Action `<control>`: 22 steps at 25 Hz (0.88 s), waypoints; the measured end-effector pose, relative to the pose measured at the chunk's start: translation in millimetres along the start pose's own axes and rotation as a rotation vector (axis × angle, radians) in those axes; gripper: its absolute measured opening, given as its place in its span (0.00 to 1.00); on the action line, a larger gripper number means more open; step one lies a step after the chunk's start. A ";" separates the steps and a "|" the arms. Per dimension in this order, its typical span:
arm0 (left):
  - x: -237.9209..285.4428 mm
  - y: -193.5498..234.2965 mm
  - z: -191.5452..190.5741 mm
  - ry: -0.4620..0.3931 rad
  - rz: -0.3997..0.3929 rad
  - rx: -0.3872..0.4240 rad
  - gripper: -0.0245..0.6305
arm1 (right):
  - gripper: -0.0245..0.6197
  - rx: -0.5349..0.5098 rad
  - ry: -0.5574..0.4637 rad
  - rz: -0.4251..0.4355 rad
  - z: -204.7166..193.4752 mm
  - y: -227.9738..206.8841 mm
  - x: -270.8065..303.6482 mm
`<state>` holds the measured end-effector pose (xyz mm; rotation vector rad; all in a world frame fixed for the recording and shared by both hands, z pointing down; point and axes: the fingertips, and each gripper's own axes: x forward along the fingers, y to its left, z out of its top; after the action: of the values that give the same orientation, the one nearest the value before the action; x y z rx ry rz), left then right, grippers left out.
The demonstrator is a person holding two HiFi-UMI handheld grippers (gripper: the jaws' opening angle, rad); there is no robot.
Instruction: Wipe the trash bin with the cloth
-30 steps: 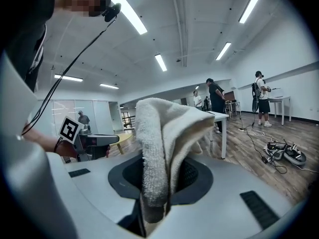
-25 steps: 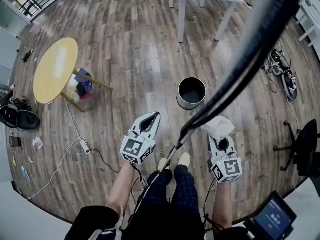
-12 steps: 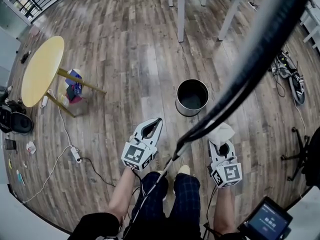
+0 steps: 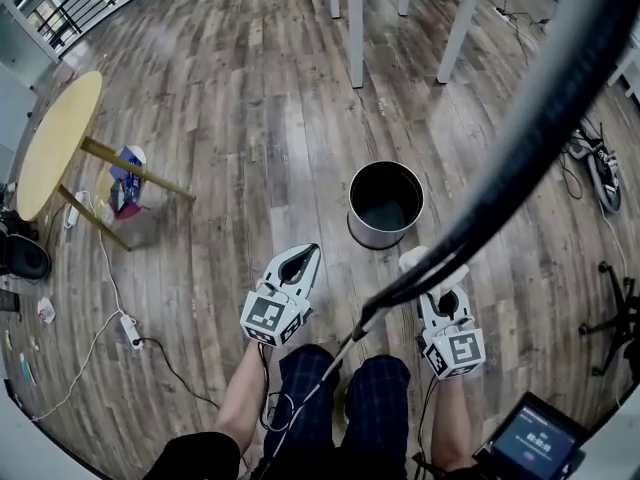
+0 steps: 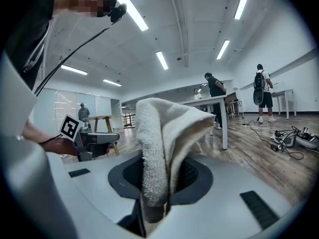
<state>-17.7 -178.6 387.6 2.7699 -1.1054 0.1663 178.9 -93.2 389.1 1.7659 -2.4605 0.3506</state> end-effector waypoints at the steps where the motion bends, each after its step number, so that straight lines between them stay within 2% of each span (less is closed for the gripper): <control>1: 2.8 2.3 -12.0 0.000 0.001 0.001 0.03 | 0.18 -0.005 -0.002 0.006 -10.0 -2.2 4.1; 6: 18.7 12.7 -63.1 -0.006 -0.002 0.006 0.03 | 0.18 -0.026 -0.015 0.022 -54.1 -10.7 23.3; 12: 35.6 18.4 -106.0 -0.022 -0.021 0.018 0.03 | 0.18 -0.032 -0.036 0.029 -99.2 -18.3 43.9; 22: 46.8 39.1 -156.4 -0.030 -0.007 0.008 0.03 | 0.18 -0.047 -0.030 0.063 -159.5 -18.4 73.8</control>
<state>-18.0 -209.3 552.6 2.7916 -1.1049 0.1297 162.9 -128.8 561.5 1.6909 -2.5280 0.2708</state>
